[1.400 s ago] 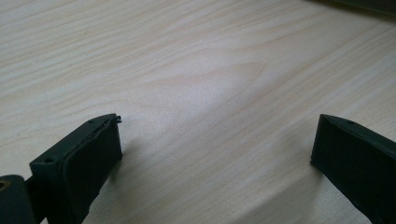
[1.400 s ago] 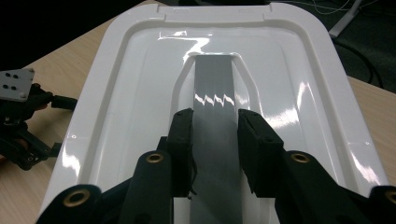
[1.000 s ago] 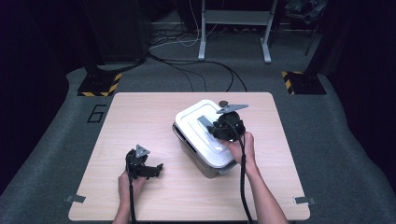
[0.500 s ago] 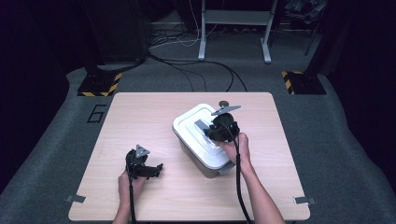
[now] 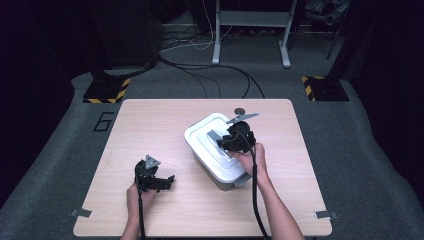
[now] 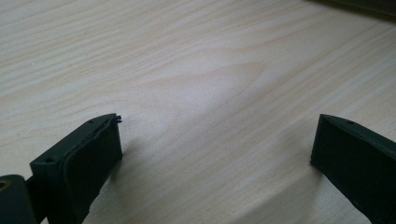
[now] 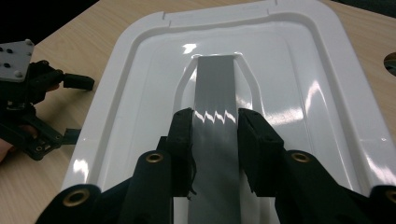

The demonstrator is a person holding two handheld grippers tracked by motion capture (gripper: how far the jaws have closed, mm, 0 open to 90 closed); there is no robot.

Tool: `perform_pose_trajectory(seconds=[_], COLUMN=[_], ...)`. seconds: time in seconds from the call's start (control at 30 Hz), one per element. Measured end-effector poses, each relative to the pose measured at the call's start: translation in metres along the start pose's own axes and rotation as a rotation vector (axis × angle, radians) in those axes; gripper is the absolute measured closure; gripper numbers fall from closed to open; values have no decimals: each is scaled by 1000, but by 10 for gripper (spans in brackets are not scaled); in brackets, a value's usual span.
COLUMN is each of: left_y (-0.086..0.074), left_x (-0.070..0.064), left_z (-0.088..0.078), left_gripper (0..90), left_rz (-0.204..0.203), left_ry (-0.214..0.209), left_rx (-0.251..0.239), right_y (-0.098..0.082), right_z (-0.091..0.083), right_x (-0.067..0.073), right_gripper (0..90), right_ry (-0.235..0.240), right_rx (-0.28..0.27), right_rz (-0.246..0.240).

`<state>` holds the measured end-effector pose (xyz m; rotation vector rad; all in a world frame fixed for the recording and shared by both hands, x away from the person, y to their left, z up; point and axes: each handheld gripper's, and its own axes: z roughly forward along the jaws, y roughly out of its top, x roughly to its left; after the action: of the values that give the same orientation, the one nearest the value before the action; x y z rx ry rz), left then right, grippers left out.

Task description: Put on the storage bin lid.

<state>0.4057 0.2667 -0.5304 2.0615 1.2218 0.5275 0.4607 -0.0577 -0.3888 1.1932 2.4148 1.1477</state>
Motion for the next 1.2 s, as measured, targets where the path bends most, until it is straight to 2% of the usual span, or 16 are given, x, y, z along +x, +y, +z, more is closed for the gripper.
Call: perform_pose_trajectory(seconds=[0.1,0.2,0.3,0.43,0.47,0.5,0.53,0.57,0.63,0.7,0.83,0.9,0.93,0.97,1.03,1.2], left_y=[0,0,0,0,0,0,0,0,0,0,0,0,0,0,0,0], left_x=[0,0,0,0,0,0,0,0,0,0,0,0,0,0,0,0], left_z=[0,0,0,0,0,0,0,0,0,0,0,0,0,0,0,0], left_gripper=[13,13,13,13,13,13,13,13,13,13,13,13,13,13,14,14], left_rz=[0,1,1,2,-1,0,-1,0,0,0,0,0,0,0,0,1], left_ry=[0,0,0,0,0,0,0,0,0,0,0,0,0,0,0,0], left_rx=[0,1,0,2,0,0,0,0,0,0,0,0,0,0,0,0], right_y=[-1,-4,-6,-2,0,1,2,3,5,7,7,5,4,2,-1,-4], right_z=[1,1,1,-1,-1,-1,-2,-6,-10,-15,-14,-11,-9,-7,-4,-2], right_x=[-1,-3,-1,-2,-1,-1,0,1,-1,-3,-11,-14,-16,-16,-17,-12], right_gripper=[669,669,668,652,609,526,494,448,410,329,220,200,182,163,156,140], right_ry=[2,20,7,12,12,17,14,4,3,-18,-38,-51,-44,-41,-45,-69], right_rx=[-5,-21,-31,-16,-14,-7,-2,-22,-39,-36,7,39,56,71,63,52], right_rz=[4,31,14,-20,-34,-35,-37,-44,-53,-49,-45,-37,-43,-30,-51,-58])
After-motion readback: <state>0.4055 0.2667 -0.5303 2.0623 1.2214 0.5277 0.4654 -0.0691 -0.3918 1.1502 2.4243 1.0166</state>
